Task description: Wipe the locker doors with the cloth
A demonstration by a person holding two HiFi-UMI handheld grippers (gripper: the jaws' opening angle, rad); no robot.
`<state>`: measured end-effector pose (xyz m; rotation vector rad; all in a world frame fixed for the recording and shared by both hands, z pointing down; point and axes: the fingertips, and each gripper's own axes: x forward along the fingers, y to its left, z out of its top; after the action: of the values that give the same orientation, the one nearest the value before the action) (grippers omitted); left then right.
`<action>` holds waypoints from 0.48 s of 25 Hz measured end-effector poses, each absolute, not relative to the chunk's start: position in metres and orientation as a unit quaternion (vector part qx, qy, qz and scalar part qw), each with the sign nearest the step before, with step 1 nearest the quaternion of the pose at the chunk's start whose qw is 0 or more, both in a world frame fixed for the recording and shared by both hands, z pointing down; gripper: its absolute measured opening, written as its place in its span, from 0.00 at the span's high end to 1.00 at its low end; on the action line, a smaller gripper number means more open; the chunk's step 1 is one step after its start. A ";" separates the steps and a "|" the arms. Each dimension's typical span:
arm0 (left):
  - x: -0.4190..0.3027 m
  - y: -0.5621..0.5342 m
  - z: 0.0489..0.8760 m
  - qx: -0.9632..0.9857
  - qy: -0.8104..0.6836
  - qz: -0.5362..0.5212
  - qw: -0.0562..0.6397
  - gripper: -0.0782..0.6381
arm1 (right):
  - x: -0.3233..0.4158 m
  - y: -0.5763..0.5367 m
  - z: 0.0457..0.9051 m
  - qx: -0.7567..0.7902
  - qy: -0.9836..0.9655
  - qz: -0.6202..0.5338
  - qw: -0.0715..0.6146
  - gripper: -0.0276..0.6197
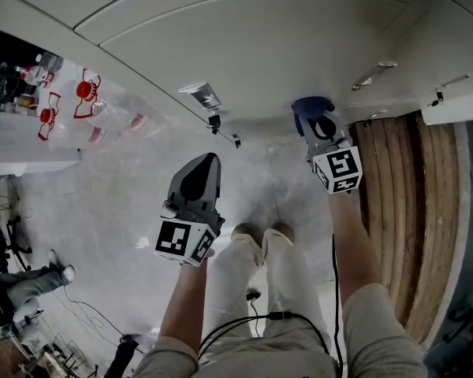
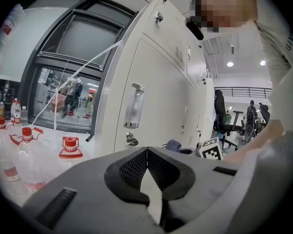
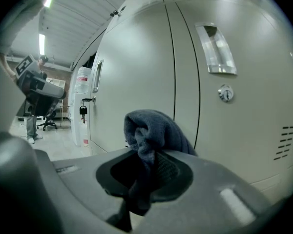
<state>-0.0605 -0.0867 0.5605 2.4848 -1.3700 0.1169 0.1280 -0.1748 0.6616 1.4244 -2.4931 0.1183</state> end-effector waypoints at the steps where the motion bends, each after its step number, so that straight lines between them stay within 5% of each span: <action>1: -0.060 -0.086 0.559 0.865 -0.477 0.040 0.149 0.89 | 0.129 -0.175 0.662 0.496 -0.856 0.040 0.140 0.88; 12: -0.070 -0.072 0.522 0.866 -0.479 0.043 0.135 0.89 | 0.146 -0.145 0.580 0.531 -0.838 0.033 0.121 0.88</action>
<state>-0.0702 -0.0722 0.5223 2.5097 -1.3883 0.1258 0.1460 -0.1448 0.5802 1.5499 -2.4484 0.0974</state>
